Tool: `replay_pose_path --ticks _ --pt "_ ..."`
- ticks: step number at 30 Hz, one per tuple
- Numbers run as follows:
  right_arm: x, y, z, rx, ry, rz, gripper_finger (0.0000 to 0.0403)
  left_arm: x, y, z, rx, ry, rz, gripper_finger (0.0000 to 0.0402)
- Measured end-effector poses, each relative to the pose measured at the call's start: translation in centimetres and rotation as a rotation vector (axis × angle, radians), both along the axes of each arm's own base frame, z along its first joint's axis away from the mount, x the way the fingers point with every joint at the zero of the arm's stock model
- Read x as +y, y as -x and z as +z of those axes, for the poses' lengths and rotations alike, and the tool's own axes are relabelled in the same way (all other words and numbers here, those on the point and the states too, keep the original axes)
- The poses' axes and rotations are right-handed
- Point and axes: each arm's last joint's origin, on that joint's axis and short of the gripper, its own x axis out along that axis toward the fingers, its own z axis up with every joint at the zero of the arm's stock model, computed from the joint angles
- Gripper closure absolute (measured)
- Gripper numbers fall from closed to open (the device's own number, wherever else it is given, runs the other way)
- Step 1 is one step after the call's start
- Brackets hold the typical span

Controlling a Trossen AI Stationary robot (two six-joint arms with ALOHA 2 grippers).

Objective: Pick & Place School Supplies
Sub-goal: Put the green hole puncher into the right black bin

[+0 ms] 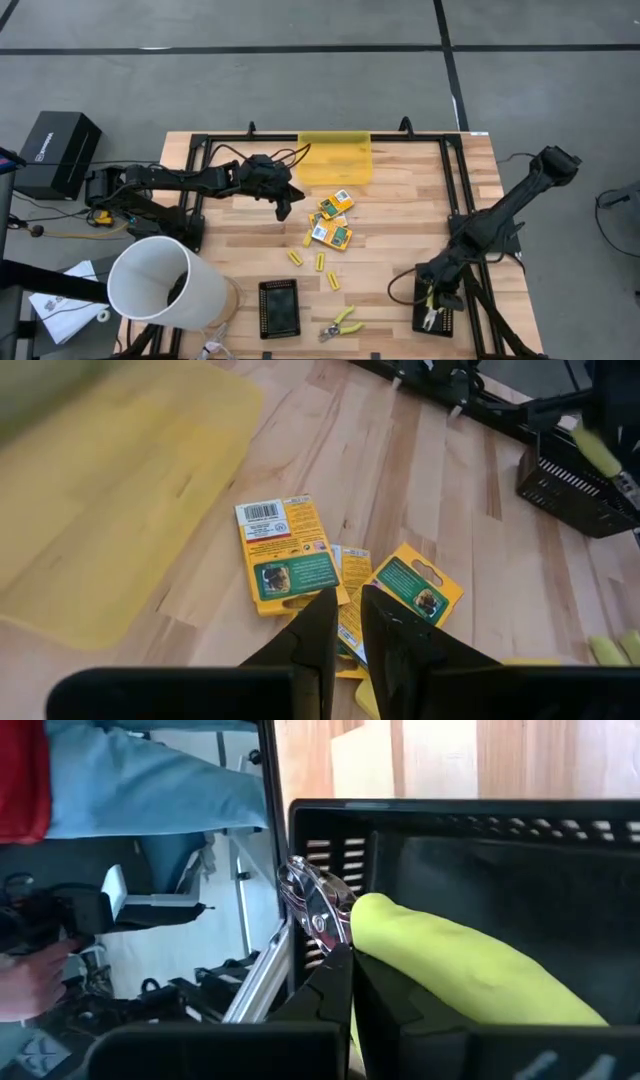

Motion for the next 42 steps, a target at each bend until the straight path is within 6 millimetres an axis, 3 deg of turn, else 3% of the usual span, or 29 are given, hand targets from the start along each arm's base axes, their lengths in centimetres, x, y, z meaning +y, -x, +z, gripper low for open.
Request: replay_pose_path --ticks 8,17,33,42 --pt "0.7 -0.8 -2.3 -0.003 0.002 0.003 0.0403 0.0 0.0 0.0 -0.002 -0.002 -0.001 0.0357" --pt "0.9 -1.3 -2.4 -0.025 -0.014 -0.020 0.0399 0.0 0.0 0.0 -0.005 -0.003 -0.002 0.0357" --pt "-0.3 -0.3 -0.8 0.026 -0.052 -0.039 0.0264 0.0 -0.1 0.1 -0.016 -0.006 -0.002 0.0357" --pt "-1.0 0.0 -0.2 0.025 -0.063 -0.070 0.0229 0.0 -0.2 0.3 -0.029 -0.010 -0.002 0.0357"
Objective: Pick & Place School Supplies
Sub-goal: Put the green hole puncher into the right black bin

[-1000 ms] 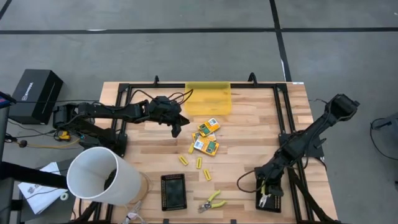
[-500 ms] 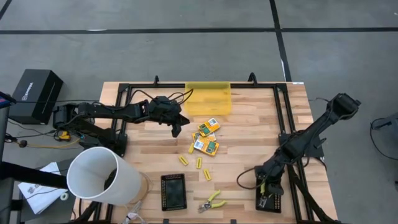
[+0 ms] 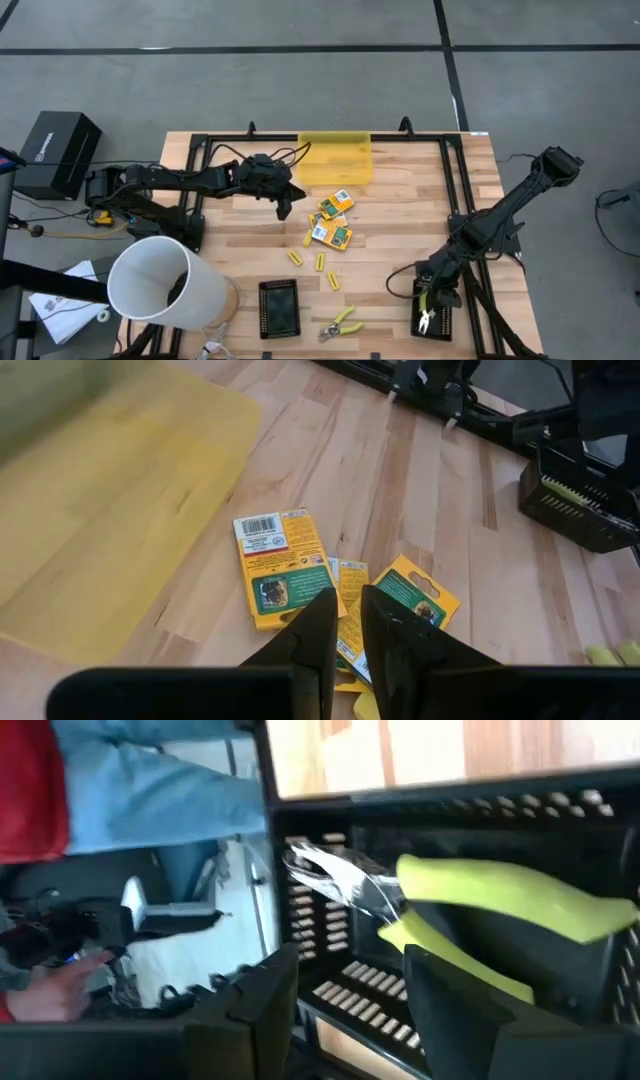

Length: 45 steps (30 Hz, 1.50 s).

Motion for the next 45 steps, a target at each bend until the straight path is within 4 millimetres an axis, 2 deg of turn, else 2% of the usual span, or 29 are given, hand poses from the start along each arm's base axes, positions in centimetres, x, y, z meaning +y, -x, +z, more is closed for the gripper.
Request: replay_pose_path --ticks 5,13,18,23,27,33,40,45 --pt "-1.2 -1.2 1.6 -0.101 -0.053 -0.125 0.0236 -0.1 -0.2 0.3 -0.039 0.025 -0.022 0.0357" --pt "-4.1 -4.3 8.1 -0.425 -0.059 -0.334 0.0250 -1.0 -0.3 0.4 -0.058 0.239 -0.111 0.0357" --pt "-6.7 -5.9 12.7 -0.638 0.033 -0.474 0.0246 -4.1 -0.5 -0.1 0.016 0.298 -0.213 0.0348" --pt "-9.8 -6.4 16.8 -0.808 0.238 -0.615 0.0239 -7.8 -1.7 0.8 0.043 0.312 -0.261 0.0329" --pt "-12.1 -6.1 19.2 -0.892 0.411 -0.701 0.0234 -9.0 -4.1 1.4 0.125 0.333 -0.276 0.0319" --pt "-14.5 -5.2 21.4 -0.934 0.594 -0.711 0.0230 -10.3 -9.4 1.8 0.137 0.365 -0.293 0.0315" --pt "-14.4 -3.8 23.1 -1.056 0.651 -0.561 0.0230 -13.0 -13.7 -0.5 0.223 0.412 -0.210 0.0315" --pt "-14.0 -2.1 23.7 -1.094 0.662 -0.483 0.0226 -16.2 -15.4 -2.8 0.283 0.444 -0.244 0.0315"
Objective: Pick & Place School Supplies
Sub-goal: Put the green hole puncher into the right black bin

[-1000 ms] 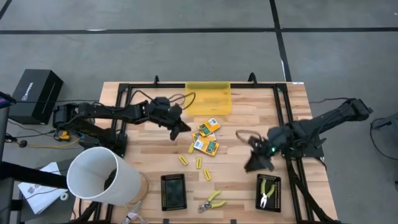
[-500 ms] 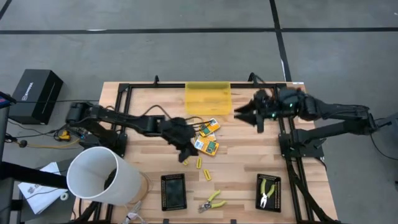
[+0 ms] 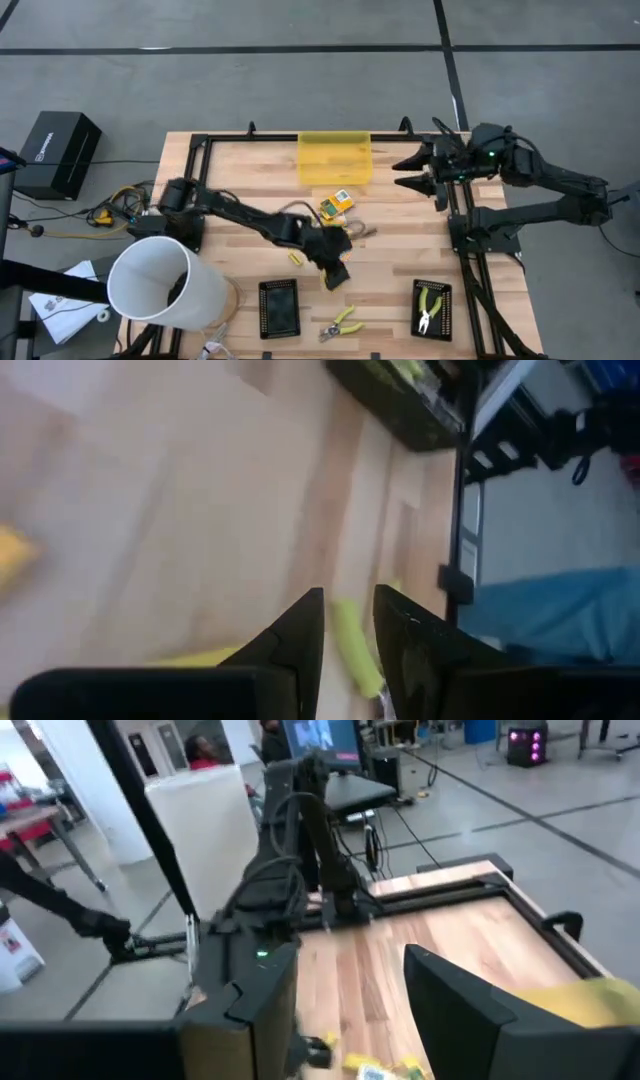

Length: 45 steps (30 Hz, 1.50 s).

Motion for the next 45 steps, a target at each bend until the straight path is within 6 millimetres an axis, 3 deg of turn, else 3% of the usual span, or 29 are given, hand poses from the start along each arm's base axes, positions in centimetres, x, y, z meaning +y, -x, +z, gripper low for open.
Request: replay_pose_path --ticks 7,17,22,28,35,38,42,45 --pt "0.2 1.4 1.0 -0.079 0.030 0.005 0.0223 -3.8 -0.5 -0.9 0.040 0.061 0.014 0.0333" --pt "0.3 1.5 1.1 -0.088 0.003 -0.007 0.0221 -5.2 0.0 -1.9 0.073 0.038 -0.016 0.0344" --pt "0.4 1.5 0.9 -0.064 -0.039 0.028 0.0226 -5.4 -0.8 -1.5 -0.055 0.020 -0.074 0.0345" --pt "1.3 1.4 0.6 -0.032 -0.095 0.154 0.0240 -5.0 -1.8 -0.4 -0.298 -0.141 -0.226 0.0355" --pt "2.3 0.0 1.8 -0.150 -0.106 0.241 0.0252 -1.5 -2.8 -0.4 -0.252 -0.050 -0.076 0.0367" --pt "2.9 -0.2 1.4 -0.106 -0.160 0.300 0.0257 0.6 -3.0 0.0 -0.255 -0.059 -0.035 0.0374" --pt "4.1 -1.2 0.4 -0.009 -0.203 0.365 0.0261 4.3 -2.0 3.0 -0.329 -0.116 0.033 0.0387" --pt "5.1 -1.3 0.5 -0.011 -0.202 0.409 0.0263 7.5 0.8 6.8 -0.416 -0.207 0.126 0.0397"
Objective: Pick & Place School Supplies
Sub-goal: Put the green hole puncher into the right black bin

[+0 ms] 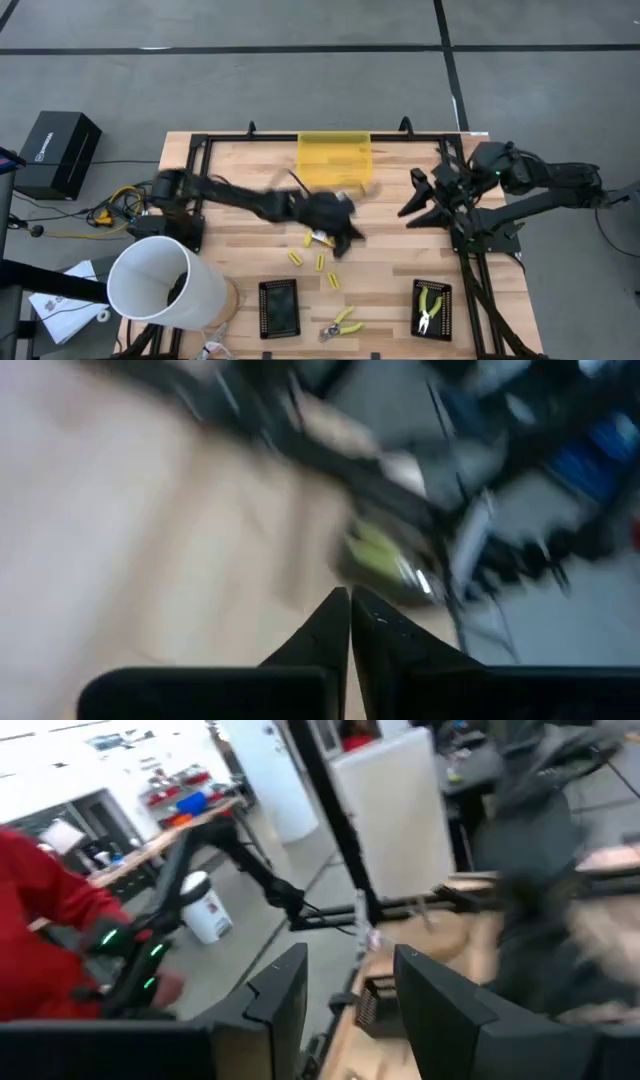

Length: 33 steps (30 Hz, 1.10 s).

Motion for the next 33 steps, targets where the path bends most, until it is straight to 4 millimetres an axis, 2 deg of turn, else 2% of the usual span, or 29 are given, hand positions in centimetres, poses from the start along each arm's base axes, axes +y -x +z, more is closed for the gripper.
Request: replay_pose_path --ticks 3,5,8,13,16,22,29,33 --pt "1.0 -0.2 -0.3 0.024 -0.008 0.028 0.0265 2.6 4.3 3.7 -0.091 -0.046 0.090 0.0398" --pt "1.9 -1.0 -1.1 0.066 0.007 0.048 0.0264 3.6 7.4 5.7 -0.146 -0.044 0.127 0.0396" --pt "3.4 -2.3 -3.5 0.183 0.068 0.057 0.0260 4.2 12.3 7.7 -0.209 -0.026 0.173 0.0391" --pt "5.3 -5.9 -9.0 0.401 0.187 0.075 0.0249 3.2 18.8 8.9 -0.318 0.042 0.188 0.0381" --pt "6.2 -8.0 -12.4 0.534 0.237 0.087 0.0242 2.6 21.6 9.2 -0.382 0.070 0.200 0.0374" --pt "8.0 -11.4 -16.4 0.609 0.208 0.181 0.0235 1.5 24.1 8.4 -0.417 0.077 0.197 0.0362" --pt "9.6 -14.1 -21.1 0.741 0.238 0.194 0.0238 1.2 24.0 5.9 -0.352 0.091 0.198 0.0354" --pt "10.0 -15.5 -22.6 0.778 0.245 0.195 0.0241 1.1 23.9 4.5 -0.312 0.102 0.189 0.0355"
